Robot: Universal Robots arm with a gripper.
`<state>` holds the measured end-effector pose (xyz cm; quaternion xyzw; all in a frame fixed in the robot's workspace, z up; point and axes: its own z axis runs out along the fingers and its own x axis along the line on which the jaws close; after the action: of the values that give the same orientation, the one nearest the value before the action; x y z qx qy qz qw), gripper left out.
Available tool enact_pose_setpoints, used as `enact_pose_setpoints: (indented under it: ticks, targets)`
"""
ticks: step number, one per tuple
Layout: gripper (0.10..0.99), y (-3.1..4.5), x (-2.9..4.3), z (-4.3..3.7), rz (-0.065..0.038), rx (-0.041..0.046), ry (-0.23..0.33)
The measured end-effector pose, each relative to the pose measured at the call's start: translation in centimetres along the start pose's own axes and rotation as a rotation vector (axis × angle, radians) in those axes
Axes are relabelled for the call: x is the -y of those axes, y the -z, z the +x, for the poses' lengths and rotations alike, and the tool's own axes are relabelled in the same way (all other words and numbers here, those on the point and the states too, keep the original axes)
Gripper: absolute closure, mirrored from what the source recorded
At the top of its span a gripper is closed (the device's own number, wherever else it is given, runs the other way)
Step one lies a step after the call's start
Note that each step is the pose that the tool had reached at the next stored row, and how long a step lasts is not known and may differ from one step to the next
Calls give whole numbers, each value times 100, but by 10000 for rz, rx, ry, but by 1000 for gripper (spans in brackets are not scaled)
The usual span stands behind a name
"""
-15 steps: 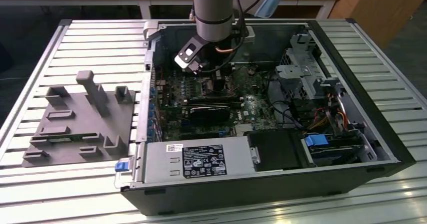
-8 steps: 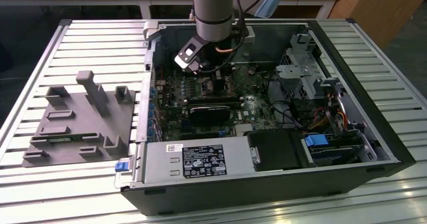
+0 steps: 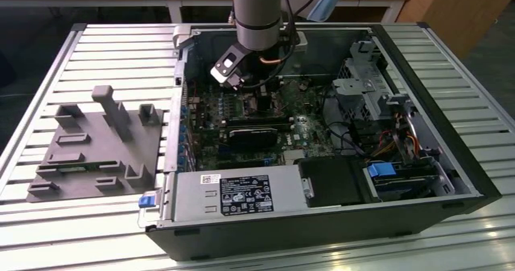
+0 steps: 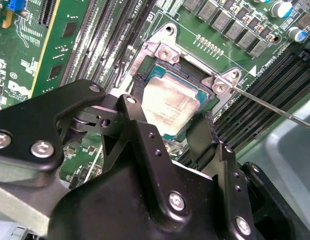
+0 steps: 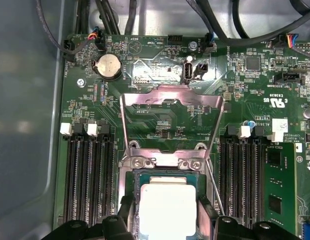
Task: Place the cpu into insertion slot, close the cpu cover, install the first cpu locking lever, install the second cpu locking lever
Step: 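Place the cpu into insertion slot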
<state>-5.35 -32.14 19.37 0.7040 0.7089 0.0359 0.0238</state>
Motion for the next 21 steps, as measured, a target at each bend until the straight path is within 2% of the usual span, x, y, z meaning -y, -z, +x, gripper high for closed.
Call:
enact_pose_setpoints:
  ticks: [5, 11, 17, 19, 21]
  targets:
    - [475, 22, -2, 0, -2, -59, -4]
    - [475, 70, -6, 1, 0, -58, -4]
    - [475, 73, -6, 1, -1, -59, -4]
    - [490, 73, -7, 1, -1, -59, -4]
    - [616, 74, -7, 1, -1, -58, -4]
